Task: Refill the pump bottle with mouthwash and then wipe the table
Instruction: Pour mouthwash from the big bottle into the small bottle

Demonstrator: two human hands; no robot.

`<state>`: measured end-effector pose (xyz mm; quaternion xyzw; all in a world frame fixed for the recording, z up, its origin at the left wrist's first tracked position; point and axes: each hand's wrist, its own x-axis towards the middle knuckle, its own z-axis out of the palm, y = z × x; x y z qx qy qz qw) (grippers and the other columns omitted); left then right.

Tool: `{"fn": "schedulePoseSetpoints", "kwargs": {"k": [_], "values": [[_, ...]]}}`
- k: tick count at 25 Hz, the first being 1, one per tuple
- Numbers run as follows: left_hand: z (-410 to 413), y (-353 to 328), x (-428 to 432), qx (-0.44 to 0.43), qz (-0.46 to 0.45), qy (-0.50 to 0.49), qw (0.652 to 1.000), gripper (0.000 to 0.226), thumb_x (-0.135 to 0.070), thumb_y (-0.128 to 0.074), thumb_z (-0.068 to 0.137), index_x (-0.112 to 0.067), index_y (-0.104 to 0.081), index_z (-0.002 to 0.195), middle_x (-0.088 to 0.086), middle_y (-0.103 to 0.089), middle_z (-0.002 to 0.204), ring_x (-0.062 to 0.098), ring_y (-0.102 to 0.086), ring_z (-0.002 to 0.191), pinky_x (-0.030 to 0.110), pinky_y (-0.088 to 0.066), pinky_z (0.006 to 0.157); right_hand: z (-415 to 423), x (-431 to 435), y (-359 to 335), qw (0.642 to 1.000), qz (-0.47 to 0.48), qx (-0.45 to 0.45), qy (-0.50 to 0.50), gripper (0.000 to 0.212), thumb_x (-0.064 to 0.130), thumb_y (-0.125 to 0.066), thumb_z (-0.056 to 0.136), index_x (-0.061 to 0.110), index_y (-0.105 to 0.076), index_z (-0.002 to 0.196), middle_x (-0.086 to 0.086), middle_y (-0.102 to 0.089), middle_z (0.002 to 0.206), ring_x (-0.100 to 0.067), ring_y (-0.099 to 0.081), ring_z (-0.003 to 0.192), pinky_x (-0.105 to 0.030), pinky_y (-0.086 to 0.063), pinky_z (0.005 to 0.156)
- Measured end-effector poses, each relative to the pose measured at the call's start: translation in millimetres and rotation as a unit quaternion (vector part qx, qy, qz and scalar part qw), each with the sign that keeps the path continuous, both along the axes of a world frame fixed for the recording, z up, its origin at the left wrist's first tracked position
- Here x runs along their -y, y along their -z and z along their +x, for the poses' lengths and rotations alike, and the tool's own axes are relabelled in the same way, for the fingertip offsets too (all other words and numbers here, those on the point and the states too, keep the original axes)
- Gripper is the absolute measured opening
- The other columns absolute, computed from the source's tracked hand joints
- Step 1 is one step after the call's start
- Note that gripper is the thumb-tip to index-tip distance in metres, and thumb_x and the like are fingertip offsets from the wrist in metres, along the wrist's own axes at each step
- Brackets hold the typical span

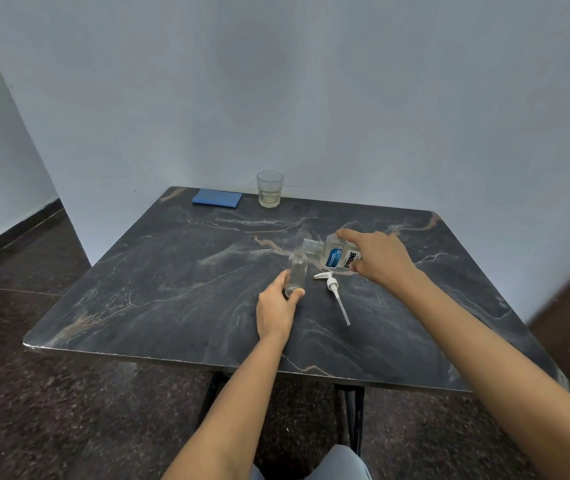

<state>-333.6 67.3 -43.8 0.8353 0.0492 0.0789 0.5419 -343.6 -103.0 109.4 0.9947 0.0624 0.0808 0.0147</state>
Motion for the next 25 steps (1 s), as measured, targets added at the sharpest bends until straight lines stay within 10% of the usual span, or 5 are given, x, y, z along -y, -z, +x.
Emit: {"fn": "schedulePoseSetpoints", "kwargs": {"k": [25], "values": [[-4.8, -5.4, -0.4, 0.008, -0.007, 0.002, 1.000, 0.053, -0.027, -0.069, 0.086, -0.025, -0.053, 0.136, -0.003, -0.064, 0.126, 0.015, -0.059, 0.117, 0.032, -0.043, 0.102, -0.8, -5.1, -5.9, 1.000, -0.021, -0.003, 0.004, 0.059, 0.024, -0.060, 0.088, 0.036, -0.036, 0.141, -0.003, -0.065, 0.122, -0.027, -0.060, 0.110, -0.043, -0.042, 0.094]]}}
